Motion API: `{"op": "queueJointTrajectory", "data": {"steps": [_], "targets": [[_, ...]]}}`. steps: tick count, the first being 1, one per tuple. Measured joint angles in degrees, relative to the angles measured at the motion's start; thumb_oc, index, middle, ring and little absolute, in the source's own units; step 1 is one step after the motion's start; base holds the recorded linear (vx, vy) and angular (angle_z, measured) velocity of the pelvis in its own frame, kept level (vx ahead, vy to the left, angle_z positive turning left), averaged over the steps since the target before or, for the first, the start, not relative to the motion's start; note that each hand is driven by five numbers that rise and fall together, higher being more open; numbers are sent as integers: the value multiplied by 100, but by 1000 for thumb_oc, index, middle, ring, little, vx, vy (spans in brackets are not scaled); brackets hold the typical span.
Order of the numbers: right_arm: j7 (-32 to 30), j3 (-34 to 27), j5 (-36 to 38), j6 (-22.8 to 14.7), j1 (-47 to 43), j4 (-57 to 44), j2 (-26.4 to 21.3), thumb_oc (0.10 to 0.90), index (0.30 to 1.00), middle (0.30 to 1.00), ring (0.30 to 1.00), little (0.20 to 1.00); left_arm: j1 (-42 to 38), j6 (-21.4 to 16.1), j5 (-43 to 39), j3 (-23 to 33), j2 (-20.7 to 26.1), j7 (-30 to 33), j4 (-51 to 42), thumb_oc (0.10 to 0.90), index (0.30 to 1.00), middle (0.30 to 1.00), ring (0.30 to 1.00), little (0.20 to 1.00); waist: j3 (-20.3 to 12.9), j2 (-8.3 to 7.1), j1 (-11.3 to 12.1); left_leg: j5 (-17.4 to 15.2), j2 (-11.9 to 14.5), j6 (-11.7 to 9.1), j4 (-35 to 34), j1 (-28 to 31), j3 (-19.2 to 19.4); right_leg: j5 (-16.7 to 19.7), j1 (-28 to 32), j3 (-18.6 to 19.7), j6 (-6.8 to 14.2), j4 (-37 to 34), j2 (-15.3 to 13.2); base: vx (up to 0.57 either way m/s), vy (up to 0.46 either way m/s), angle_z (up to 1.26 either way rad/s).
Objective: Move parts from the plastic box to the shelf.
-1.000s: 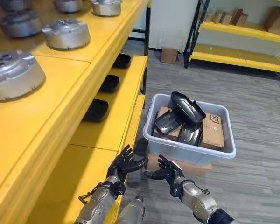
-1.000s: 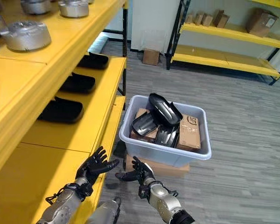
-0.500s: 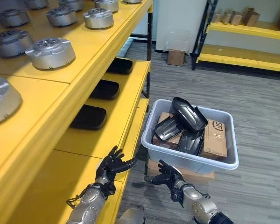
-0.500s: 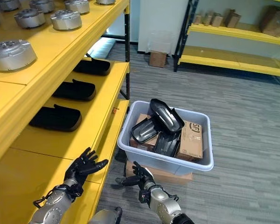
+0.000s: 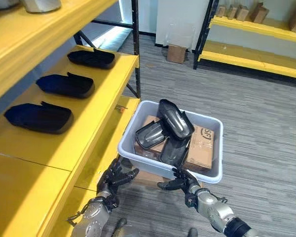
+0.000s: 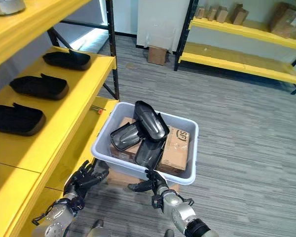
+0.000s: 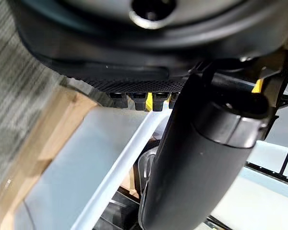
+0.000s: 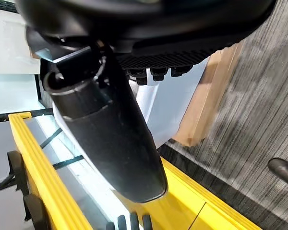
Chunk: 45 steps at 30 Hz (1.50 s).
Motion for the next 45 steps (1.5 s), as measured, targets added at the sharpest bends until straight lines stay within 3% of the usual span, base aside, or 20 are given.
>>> {"op": "queueJointTrajectory", "data": {"steps": [4,5,6,10,14,15,16,17,18,19,20,21,24,25,27,31,40,45], "targets": [[44,132,2,-9,-120,-2,-19,900,1000,1000,1000,1000,41,-7,-114,34,-123,20,28,900,1000,1000,1000,1000,-13,162,-3,84,245,90,-49,-23,10,-257,-133,-89,-116,327,206,141,-245,4],[47,133,2,-8,-131,-3,-48,900,1000,1000,1000,1000,59,-7,-115,21,-144,13,10,900,1000,1000,1000,1000,-21,175,20,127,294,164,-65,-27,11,-308,-183,-139,-158,391,240,110,-193,13],[68,135,3,-9,-189,-5,-84,900,1000,1000,1000,1000,100,-7,-115,24,-136,12,-6,900,1000,1000,1000,1000,-24,172,24,210,361,378,-66,-68,9,-386,-252,-149,-229,470,315,98,-178,4],[69,139,6,-62,-216,-6,-207,900,1000,1000,1000,1000,164,-7,-119,17,-160,7,-8,900,1000,1000,1000,1000,-30,163,68,449,387,717,76,-272,0,-446,-318,-177,-343,516,421,78,-162,6],[68,177,8,-97,-211,-10,-284,900,1000,1000,1000,1000,166,-14,-120,21,-168,8,-1,900,1000,1000,1000,1000,-34,96,263,805,297,727,730,-701,-116,-427,-297,-232,-473,362,519,20,-65,11],[65,182,8,-111,-185,-12,-305,900,1000,1000,1000,1000,123,-19,-121,-16,-186,9,21,900,1000,1000,1000,1000,0,29,328,1203,140,560,1321,-1155,-220,-377,-156,-408,-631,241,495,132,146,102],[71,182,8,-121,-62,-15,-295,900,1000,1000,1000,1000,131,-19,-125,-88,-178,-1,49,900,1000,1000,1000,1000,42,-76,271,1228,140,550,919,-1264,99,-284,231,-768,-722,-197,385,176,300,163],[48,47,7,-164,-14,-55,-345,900,1000,1000,1000,1000,9,-34,-120,-232,-170,2,35,900,1000,1000,1000,1000,103,-117,201,1171,215,508,-260,-1359,1195,-284,282,-1010,-693,-425,347,211,360,151],[31,-6,7,-163,-20,-56,-376,900,1000,1000,1000,1000,-23,-38,-120,-295,-178,4,32,900,1000,1000,1000,1000,159,-89,193,1182,206,491,-663,-1352,1423,-270,279,-1073,-707,-431,330,113,227,44],[22,-79,4,-165,46,-65,-296,900,1000,1000,1000,1000,172,-32,-113,-378,-182,22,47,900,1000,1000,1000,1000,189,121,291,1122,37,586,-722,-979,1089,-240,242,-787,-520,-335,393,122,282,-56],[12,-86,4,-167,54,-54,-231,900,1000,1000,1000,1000,220,-31,-113,-376,-132,42,62,900,1000,1000,1000,1000,218,93,326,1326,-49,424,-767,-849,860,-249,211,-625,-484,-336,368,71,200,-103],[26,-60,5,-169,56,-57,-101,900,1000,1000,1000,1000,218,-27,-113,-358,-52,82,112,900,1000,1000,1000,1000,261,-38,351,1335,-193,387,-675,-813,832,-203,179,-496,-541,-351,278,118,350,-80],[45,-97,3,-148,248,-242,188,900,1000,1000,1000,1000,-180,-3,-115,-248,108,114,177,900,1000,1000,1000,1000,294,-486,134,1132,-754,611,-231,-1005,1084,-18,205,-687,-719,-351,-253,99,252,-13],[75,-95,2,-142,259,-269,220,900,1000,1000,1000,1000,-284,-6,-113,-244,172,99,176,900,1000,1000,1000,1000,292,-520,169,1003,-846,695,-51,-1008,1186,42,239,-609,-751,-373,-364,98,228,-20],[105,-94,1,-143,219,-399,376,900,1000,1000,1000,1000,-352,-60,-113,-130,339,95,56,900,1000,1000,1000,1000,297,-488,172,701,-980,843,324,-1004,1373,223,299,-599,-881,-417,-529,66,143,-40],[136,-93,-25,-144,84,-480,403,900,1000,1000,1000,1000,-298,-107,-115,80,474,100,2,900,1000,1000,1000,1000,292,-493,168,397,-1027,881,735,-1032,1545,279,351,-611,-839,-423,-604,57,84,-23],[119,-98,-129,-63,52,-594,-79,900,1000,1000,1000,1000,-183,-37,-114,-21,434,99,-11,900,1000,1000,1000,1000,278,-516,147,382,-866,736,845,-1158,1444,136,339,-619,-528,-475,-434,7,5,0],[135,-150,-301,2,64,-1888,-642,900,1000,1000,1000,1000,-32,7,-111,-6,438,103,-112,900,1000,1000,1000,1000,275,-520,122,423,-743,680,785,-1168,1411,144,305,-612,-484,-502,-311,4,2,-1]]}}
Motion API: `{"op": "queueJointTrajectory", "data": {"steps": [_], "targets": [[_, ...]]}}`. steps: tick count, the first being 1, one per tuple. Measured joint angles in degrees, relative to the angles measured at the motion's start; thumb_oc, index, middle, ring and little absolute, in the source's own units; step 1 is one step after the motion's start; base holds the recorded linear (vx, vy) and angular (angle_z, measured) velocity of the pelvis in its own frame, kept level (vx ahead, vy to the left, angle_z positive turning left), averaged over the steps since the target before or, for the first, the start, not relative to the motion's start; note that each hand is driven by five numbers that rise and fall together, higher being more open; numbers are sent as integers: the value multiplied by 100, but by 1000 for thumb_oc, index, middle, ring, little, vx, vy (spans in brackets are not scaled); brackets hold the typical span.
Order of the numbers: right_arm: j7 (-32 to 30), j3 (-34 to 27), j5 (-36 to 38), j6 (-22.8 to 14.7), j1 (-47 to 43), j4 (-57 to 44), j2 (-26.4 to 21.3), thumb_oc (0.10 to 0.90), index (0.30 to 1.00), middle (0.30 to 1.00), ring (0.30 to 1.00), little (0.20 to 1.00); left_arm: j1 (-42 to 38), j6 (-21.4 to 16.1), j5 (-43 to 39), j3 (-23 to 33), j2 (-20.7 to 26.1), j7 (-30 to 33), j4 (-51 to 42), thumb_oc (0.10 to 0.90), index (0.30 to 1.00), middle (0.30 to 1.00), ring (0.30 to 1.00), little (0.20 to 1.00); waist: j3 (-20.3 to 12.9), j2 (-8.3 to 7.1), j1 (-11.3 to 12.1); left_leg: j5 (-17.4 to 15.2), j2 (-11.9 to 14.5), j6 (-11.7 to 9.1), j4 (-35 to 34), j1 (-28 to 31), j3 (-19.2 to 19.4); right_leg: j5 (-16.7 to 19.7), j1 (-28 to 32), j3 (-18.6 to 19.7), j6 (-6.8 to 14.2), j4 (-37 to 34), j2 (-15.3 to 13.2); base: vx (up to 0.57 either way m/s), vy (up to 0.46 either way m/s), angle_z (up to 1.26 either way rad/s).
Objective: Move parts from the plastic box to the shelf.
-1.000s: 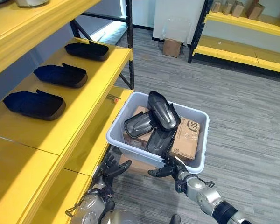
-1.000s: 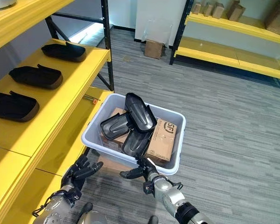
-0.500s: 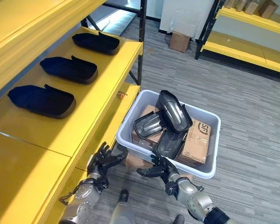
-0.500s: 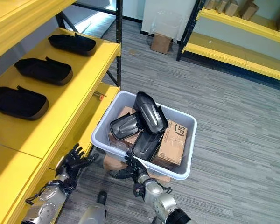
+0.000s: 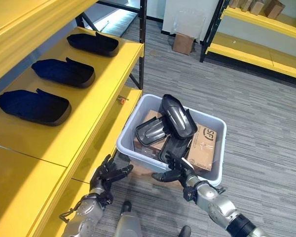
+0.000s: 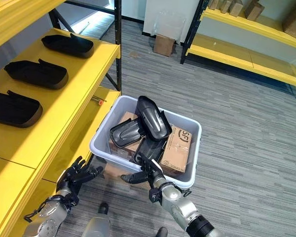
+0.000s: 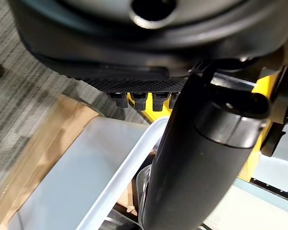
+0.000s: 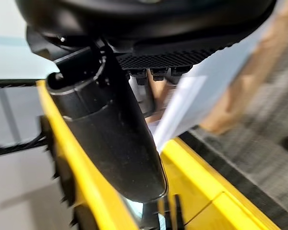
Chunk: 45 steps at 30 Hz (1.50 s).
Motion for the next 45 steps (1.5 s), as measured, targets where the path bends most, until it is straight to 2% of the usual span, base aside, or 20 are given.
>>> {"op": "queueJointTrajectory", "data": {"steps": [5,10,12,15,18,21,24,25,26,28,32,34,36,41,45], "targets": [[132,-237,-46,67,9,-1043,-451,900,1000,1000,1000,1000,207,12,7,144,0,-1,-255,900,1000,1000,1000,1000,-22,-33,-92,40,23,-49,-38,4,5,31,-13,14,49,-9,22,0,0,0],[254,-915,-472,163,-75,-1885,-1414,900,1000,1000,1000,1000,431,121,18,382,1,-3,-332,900,1000,1000,1000,1000,-80,-117,-130,74,51,-57,-142,51,51,38,-30,70,61,-55,44,-2,0,-5],[235,-1108,-731,329,-373,-1851,-1729,900,1000,1000,1000,1000,505,178,17,405,-1,-2,-332,900,1000,1000,1000,1000,-94,-137,-134,82,71,-57,-159,27,75,53,-100,111,83,-56,60,-15,-7,-10],[221,-1076,-1226,458,-1013,-1402,-1708,900,1000,1000,1000,1000,538,221,17,377,-8,-4,-349,900,1000,1000,1000,1000,-94,-136,-131,102,102,-79,-155,-13,125,88,-167,127,134,-84,75,-27,-7,-9],[271,-763,-1973,576,-1873,-678,-1688,900,1000,1000,1000,1000,563,230,17,365,-7,-5,-392,900,1000,1000,1000,1000,-84,-120,-111,148,124,-95,-145,-168,82,150,-254,120,148,-158,117,-46,-11,3],[323,-636,-2384,600,-2202,-253,-1706,900,1000,1000,1000,1000,528,227,19,344,-7,-18,-419,900,1000,1000,1000,1000,-72,-102,15,200,125,-109,-155,-278,20,183,-303,75,166,-202,139,-58,-22,10],[338,-160,-2921,559,-2891,452,-1963,900,1000,1000,1000,1000,403,201,6,304,-12,-16,-423,900,1000,1000,1000,1000,65,76,99,252,120,-113,-107,-484,-115,192,-394,-61,159,-189,164,-115,-11,20],[344,113,-3338,520,-3414,713,-2311,900,1000,1000,1000,1000,241,138,3,257,-8,-14,-430,900,1000,1000,1000,1000,311,289,221,319,114,-120,-78,-652,-208,211,-521,-120,179,-137,182,-173,27,31],[352,242,-3640,512,-3975,945,-2507,900,1000,1000,1000,1000,131,74,3,225,-2,-14,-451,900,1000,1000,1000,1000,594,518,235,363,114,-121,-14,-830,-297,209,-655,-192,177,-9,190,-133,32,26],[350,284,-3930,497,-4393,1022,-2590,900,1000,1000,1000,1000,45,65,4,214,-1,-12,-451,900,1000,1000,1000,1000,817,641,250,393,111,-118,26,-982,-346,185,-851,-198,158,137,167,-73,22,8],[329,569,-4331,301,-4938,1289,-2592,900,1000,1000,1000,1000,-328,30,4,16,-1,-14,-459,900,1000,1000,1000,1000,1365,728,378,390,3,-93,186,-1133,-394,-9,-1072,-245,183,616,8,-88,12,12],[330,952,-4569,190,-5295,1299,-2699,900,1000,1000,1000,1000,-491,-71,3,-24,-4,-14,-523,900,1000,1000,1000,1000,1536,715,380,371,-38,-66,351,-1364,-419,-135,-1366,-225,184,946,-81,-70,6,7],[330,1076,-4740,100,-5425,1318,-2723,900,1000,1000,1000,1000,-584,-76,4,-28,-5,-14,-572,900,1000,1000,1000,1000,1709,717,446,369,-68,-61,397,-1398,-416,-168,-1440,-210,167,1082,-133,-62,13,0],[503,1577,-4893,53,-5634,1521,-2722,900,1000,1000,1000,1000,-583,-148,5,-16,-4,7,-553,900,1000,1000,1000,1000,1753,708,527,340,-75,-29,535,-1572,-409,-209,-1622,-175,148,1229,-162,-37,-2,-2],[558,1664,-4996,3,-5632,1728,-2693,900,1000,1000,1000,1000,-577,-147,5,-85,-4,9,-542,900,1000,1000,1000,1000,1755,705,518,340,-91,-26,569,-1583,-417,-216,-1648,-152,145,1274,-176,-40,13,-1]]}}
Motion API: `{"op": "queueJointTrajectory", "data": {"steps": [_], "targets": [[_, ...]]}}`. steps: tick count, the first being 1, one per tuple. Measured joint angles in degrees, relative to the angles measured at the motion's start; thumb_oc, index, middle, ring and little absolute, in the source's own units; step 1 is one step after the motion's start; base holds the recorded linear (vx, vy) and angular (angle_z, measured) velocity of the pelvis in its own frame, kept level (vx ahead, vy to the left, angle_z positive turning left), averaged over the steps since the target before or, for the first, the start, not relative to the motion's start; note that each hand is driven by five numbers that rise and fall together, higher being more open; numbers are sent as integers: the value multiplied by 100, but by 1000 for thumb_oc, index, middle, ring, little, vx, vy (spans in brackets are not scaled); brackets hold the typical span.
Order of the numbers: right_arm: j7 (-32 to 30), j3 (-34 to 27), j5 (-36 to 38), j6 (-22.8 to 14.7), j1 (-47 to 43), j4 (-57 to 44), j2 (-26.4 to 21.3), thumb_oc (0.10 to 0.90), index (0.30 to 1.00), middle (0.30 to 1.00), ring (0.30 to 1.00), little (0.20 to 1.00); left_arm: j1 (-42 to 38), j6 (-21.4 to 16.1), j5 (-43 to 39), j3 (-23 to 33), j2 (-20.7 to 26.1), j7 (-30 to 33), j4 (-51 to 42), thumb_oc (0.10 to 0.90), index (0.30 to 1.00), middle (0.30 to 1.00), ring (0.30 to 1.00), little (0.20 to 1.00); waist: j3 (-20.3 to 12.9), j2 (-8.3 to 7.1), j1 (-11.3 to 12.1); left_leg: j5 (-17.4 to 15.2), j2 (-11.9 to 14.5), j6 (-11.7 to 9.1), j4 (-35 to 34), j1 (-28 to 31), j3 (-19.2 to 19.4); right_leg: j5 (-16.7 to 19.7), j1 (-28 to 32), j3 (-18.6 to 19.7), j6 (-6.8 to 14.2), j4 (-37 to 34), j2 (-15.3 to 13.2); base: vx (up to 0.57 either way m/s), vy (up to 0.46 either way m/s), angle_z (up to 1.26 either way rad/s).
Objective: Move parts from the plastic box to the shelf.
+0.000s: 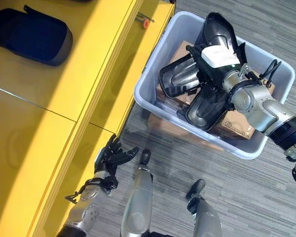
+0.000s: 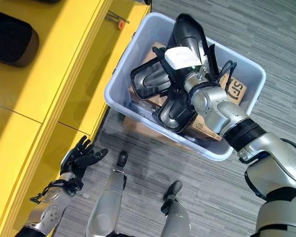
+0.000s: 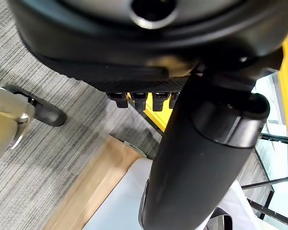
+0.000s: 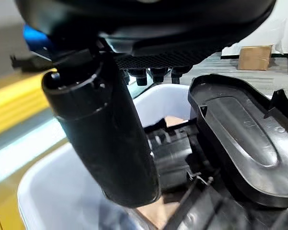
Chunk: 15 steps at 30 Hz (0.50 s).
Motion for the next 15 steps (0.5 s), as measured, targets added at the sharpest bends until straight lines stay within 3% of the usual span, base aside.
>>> {"op": "queueJointTrajectory", "data": {"steps": [11,15], "targets": [[114,110,-250,38,6,66,-98,900,1000,1000,1000,1000,-7,-27,-1,-42,1,20,4,900,1000,1000,1000,1000,37,-51,-178,-3,-3,23,111,-80,85,-9,-195,163,-5,171,-39,-18,12,-4],[105,148,-761,57,6,57,-254,900,1000,1000,1000,1000,-16,-27,-2,-47,0,20,10,900,1000,1000,1000,1000,67,-87,-201,-21,6,52,143,-84,207,27,-282,299,-4,182,-51,-19,19,-14]]}}
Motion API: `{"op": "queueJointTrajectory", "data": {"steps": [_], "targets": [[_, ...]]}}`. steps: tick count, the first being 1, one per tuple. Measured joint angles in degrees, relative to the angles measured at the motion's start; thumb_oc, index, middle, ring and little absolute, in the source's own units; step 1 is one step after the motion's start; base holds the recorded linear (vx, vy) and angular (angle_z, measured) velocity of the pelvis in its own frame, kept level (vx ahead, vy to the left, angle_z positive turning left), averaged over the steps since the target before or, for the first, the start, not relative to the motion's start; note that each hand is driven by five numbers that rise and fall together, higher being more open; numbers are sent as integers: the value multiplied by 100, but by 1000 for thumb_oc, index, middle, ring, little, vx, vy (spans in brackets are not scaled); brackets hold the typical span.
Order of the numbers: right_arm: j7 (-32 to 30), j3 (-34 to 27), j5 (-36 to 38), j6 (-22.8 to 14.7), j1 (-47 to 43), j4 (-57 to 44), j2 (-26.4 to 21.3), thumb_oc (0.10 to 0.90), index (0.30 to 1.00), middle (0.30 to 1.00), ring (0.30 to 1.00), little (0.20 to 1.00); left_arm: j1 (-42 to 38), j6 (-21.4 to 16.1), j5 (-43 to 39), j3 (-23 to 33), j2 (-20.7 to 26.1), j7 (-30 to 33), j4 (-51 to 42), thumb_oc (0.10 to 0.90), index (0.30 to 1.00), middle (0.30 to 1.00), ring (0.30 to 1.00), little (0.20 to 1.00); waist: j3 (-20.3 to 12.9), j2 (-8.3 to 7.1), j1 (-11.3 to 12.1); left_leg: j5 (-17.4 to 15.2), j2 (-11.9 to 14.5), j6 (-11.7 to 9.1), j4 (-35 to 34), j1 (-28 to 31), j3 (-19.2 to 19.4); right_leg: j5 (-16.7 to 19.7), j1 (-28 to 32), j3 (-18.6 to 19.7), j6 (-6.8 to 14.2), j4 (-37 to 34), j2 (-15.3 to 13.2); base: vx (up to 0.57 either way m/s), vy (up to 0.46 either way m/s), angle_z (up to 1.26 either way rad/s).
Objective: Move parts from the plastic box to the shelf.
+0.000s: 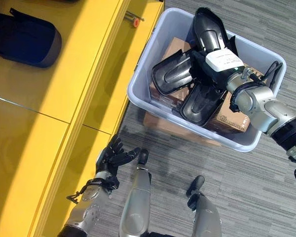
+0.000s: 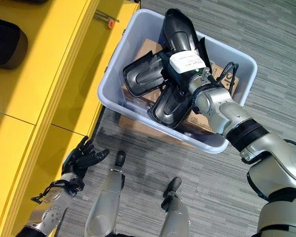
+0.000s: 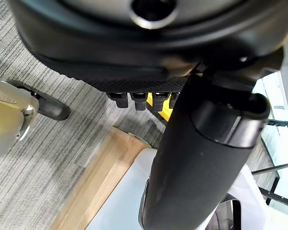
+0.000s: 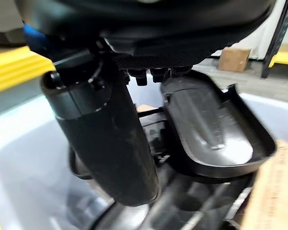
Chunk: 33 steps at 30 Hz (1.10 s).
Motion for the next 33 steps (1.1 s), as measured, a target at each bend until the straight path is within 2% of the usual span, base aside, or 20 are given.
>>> {"op": "queueJointTrajectory", "data": {"steps": [4,7,15,33], "targets": [[-39,0,-371,10,8,8,-138,900,1000,1000,1000,1000,-7,-4,0,0,-1,-3,7,900,1000,1000,1000,1000,2,-1,-113,-6,-3,8,14,-2,13,0,-9,12,0,7,-8,0,0,0],[-68,0,-409,5,21,8,-187,900,1000,1000,1000,1000,-9,-4,-1,-1,-2,-7,30,900,1000,1000,1000,1000,2,0,-132,-8,3,12,14,-2,34,0,-37,52,0,9,-9,-6,3,-6],[-177,99,-1154,-22,32,157,-309,900,1000,1000,1000,1000,-62,-5,2,-6,0,-27,110,900,1000,1000,1000,1000,3,1,-135,-15,7,22,-1,-3,76,4,-87,127,1,3,-11,1,0,-2],[-363,479,-1148,-38,-106,613,-311,900,1000,1000,1000,1000,-126,-98,-1,-129,4,-25,132,900,1000,1000,1000,1000,17,25,-117,5,-16,15,-14,-300,25,-28,-413,77,39,153,-44,2,-1,1]]}}
